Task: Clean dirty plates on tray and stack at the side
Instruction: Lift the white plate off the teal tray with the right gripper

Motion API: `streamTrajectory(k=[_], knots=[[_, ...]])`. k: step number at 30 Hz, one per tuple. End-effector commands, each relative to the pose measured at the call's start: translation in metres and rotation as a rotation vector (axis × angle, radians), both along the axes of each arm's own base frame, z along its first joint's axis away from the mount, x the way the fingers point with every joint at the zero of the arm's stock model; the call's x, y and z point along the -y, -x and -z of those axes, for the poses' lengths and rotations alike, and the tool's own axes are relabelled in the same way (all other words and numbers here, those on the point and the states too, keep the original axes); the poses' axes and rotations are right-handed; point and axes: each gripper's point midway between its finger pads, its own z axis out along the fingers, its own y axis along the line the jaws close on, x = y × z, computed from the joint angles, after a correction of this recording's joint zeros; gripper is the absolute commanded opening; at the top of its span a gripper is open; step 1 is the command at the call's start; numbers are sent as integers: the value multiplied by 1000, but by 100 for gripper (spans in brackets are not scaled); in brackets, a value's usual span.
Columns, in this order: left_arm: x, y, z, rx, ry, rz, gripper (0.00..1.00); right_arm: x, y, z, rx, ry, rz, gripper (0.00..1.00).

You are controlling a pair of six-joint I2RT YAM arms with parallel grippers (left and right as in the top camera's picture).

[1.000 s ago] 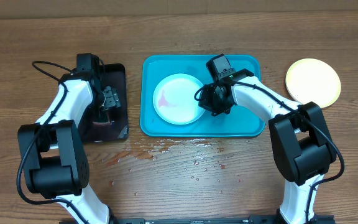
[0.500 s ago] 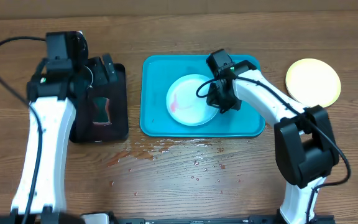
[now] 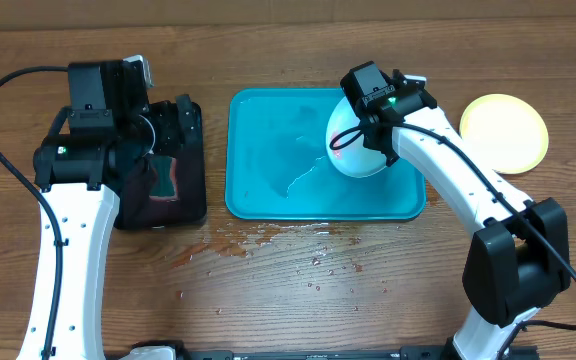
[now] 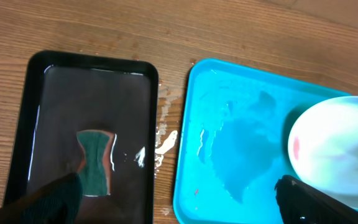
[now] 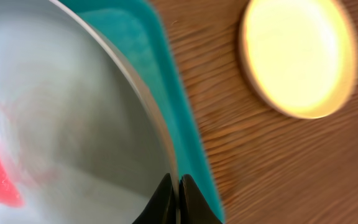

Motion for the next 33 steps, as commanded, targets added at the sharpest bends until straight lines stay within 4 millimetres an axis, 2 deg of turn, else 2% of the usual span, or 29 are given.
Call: streamTrajectory(k=[1,7,12,16,23,29,33], knots=[[5,3,-7,19,5,33,100,21,-10,-37,121,134,34,4],[5,4,-7,16,4,33,100,33,-15,-57,187,223,62,4],[5,4,-7,16,4,33,100,29,-21,-86,279,292,64,4],[5,4,-7,16,1,30,100,13,-22,-112,354,384,25,4],[4,3,-7,17,1,30,100,-36,-17,-146,474,539,-94,4],[4,3,-7,17,-1,28,100,-73,-13,-152,493,553,-204,4],[4,3,-7,20,-1,28,100,-83,-10,-153,503,547,-224,4]])
